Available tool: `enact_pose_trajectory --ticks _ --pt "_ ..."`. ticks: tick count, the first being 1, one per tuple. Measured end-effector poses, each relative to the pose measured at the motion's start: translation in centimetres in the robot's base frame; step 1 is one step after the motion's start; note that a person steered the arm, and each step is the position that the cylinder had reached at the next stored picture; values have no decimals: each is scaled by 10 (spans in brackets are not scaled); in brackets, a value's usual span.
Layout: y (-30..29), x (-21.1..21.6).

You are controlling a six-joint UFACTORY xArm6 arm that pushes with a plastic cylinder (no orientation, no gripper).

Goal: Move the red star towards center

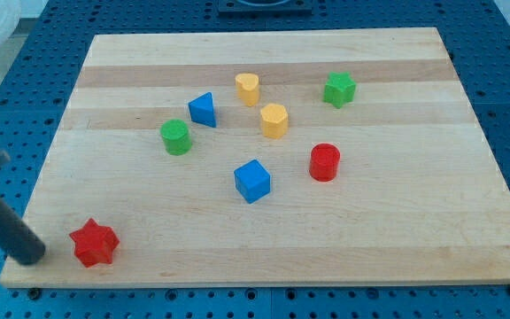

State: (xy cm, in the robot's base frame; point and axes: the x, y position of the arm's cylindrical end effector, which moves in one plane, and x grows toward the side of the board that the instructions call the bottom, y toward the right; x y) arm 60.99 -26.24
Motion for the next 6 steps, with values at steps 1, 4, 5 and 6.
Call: enact_pose_trajectory --ticks 1,4,5,6 --pt "15 8" --pt "38 -2" --pt "41 -8" --pt "42 -14"
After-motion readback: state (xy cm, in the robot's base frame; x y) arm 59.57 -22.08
